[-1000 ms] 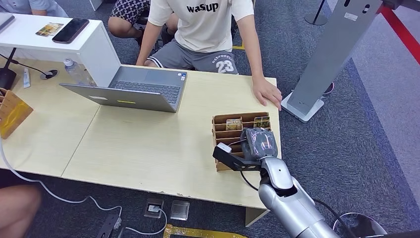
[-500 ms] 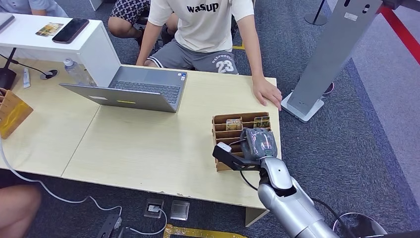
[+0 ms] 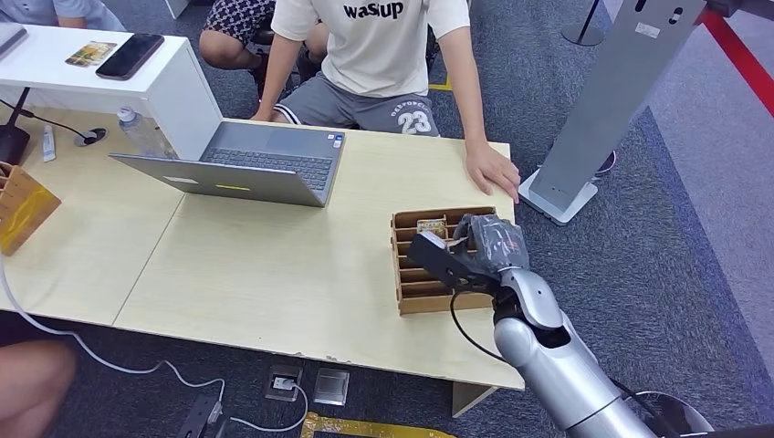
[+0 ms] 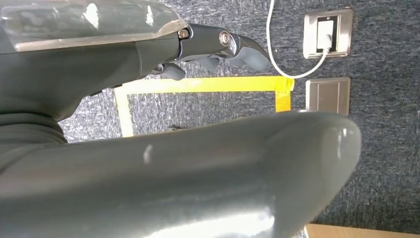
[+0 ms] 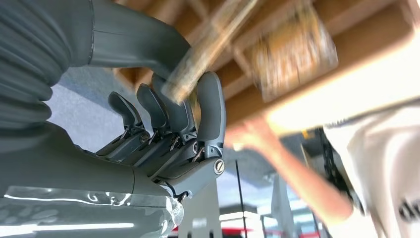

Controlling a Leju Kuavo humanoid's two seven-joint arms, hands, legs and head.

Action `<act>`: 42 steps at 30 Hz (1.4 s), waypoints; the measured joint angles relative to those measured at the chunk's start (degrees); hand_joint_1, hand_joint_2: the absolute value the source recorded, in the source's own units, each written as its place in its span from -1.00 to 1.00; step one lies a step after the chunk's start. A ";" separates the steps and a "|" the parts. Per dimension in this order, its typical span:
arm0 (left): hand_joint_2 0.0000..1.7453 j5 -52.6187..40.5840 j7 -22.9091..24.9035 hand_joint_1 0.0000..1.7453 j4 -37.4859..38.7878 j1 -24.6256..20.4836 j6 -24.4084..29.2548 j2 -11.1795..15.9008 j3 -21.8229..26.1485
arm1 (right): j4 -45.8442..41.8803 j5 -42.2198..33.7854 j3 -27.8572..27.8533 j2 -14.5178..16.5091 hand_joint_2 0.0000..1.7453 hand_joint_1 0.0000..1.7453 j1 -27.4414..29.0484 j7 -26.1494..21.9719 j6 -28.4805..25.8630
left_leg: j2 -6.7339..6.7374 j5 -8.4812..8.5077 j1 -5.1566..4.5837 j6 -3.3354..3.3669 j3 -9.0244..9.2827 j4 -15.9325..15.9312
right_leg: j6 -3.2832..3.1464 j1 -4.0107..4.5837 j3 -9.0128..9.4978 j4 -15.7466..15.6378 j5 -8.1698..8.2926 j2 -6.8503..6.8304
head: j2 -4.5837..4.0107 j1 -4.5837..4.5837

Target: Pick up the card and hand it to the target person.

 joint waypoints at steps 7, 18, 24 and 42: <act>-1.00 0.40 0.33 -1.00 -0.01 0.03 0.08 0.05 0.00 | -9.38 1.04 -2.02 -2.65 1.00 0.74 -0.58 1.84 1.00 | 0.00 0.00 0.00 0.00 0.01 0.00 | 0.00 0.00 0.00 0.00 0.00 0.00 | 0.00 -0.01; -1.00 0.76 0.75 -1.00 -0.01 0.02 0.21 0.05 0.01 | -13.92 2.36 -3.44 -3.62 1.00 0.74 -0.60 0.00 -3.55 | 0.00 0.00 0.00 0.00 -0.01 0.00 | 0.00 0.00 0.00 0.00 0.00 0.00 | 0.00 -0.01; -1.00 0.46 0.57 -1.00 -0.01 -0.01 -0.08 -0.06 0.00 | -12.38 5.00 -4.22 -3.44 1.00 0.74 -1.06 -5.14 -13.12 | 0.00 0.00 0.00 0.00 -0.02 0.00 | 0.00 0.00 0.00 0.00 0.00 0.00 | 0.00 -0.01; -0.50 -0.62 0.25 -1.00 -0.01 -0.13 -0.69 -0.75 -0.07 | 2.25 7.01 -6.67 -0.53 1.00 -1.00 -2.92 -11.05 -24.31 | -0.04 0.00 0.00 0.00 -0.03 0.00 | 0.00 0.00 0.00 0.00 0.00 -0.02 | 0.00 -0.01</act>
